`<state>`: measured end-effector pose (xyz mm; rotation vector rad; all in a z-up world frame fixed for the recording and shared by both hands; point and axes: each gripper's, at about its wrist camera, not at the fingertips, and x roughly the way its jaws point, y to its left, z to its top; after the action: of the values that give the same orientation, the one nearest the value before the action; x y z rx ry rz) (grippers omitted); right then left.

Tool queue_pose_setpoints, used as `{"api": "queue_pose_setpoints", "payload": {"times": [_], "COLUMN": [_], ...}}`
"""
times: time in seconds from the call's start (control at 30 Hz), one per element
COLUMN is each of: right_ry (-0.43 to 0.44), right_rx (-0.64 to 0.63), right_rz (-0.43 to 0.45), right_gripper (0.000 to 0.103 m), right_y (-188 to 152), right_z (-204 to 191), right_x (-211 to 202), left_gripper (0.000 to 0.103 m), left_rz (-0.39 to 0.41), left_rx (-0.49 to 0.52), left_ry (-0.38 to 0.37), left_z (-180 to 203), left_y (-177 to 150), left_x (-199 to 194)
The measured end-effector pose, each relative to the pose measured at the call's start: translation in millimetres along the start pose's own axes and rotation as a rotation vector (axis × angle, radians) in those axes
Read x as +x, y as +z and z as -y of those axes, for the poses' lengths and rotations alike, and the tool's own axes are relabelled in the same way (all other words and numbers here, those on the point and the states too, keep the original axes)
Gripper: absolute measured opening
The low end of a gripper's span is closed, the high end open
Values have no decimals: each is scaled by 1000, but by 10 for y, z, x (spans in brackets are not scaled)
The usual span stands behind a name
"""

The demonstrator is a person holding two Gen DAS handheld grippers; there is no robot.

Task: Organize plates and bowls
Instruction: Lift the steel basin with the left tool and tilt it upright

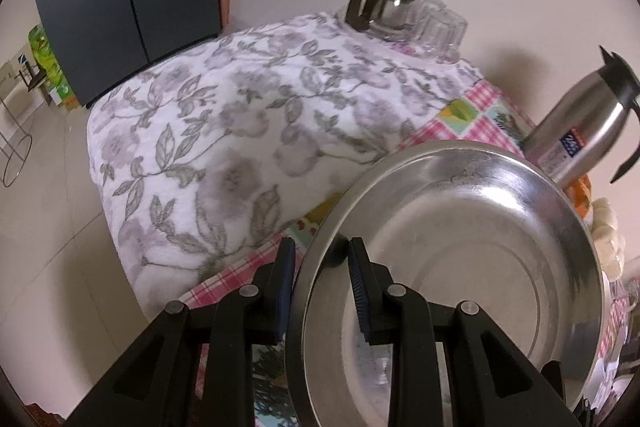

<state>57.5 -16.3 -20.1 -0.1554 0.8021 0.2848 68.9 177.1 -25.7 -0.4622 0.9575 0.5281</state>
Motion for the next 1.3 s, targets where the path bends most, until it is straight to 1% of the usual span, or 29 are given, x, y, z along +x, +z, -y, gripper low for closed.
{"api": "queue_pose_setpoints", "payload": {"times": [0.3, 0.57, 0.83, 1.1, 1.3], "right_ry": [-31, -69, -104, -137, -170], "right_rx": [23, 48, 73, 132, 168], "right_rz": [14, 20, 12, -5, -17], "right_gripper": [29, 29, 29, 29, 29], "right_y": [-47, -119, -254, -398, -510], "right_z": [311, 616, 918, 1304, 1568], "right_x": [-170, -330, -466, -584, -672], "left_gripper": [28, 28, 28, 28, 28], "left_rz": [10, 16, 3, -2, -21], "left_rx": [51, 128, 216, 312, 391], "left_ry": [-44, -82, -120, -155, -182], "left_z": [270, 573, 889, 1212, 1437], "left_y": [-132, -322, -571, -837, -1056], "left_x": [-143, -271, -368, -470, -521]}}
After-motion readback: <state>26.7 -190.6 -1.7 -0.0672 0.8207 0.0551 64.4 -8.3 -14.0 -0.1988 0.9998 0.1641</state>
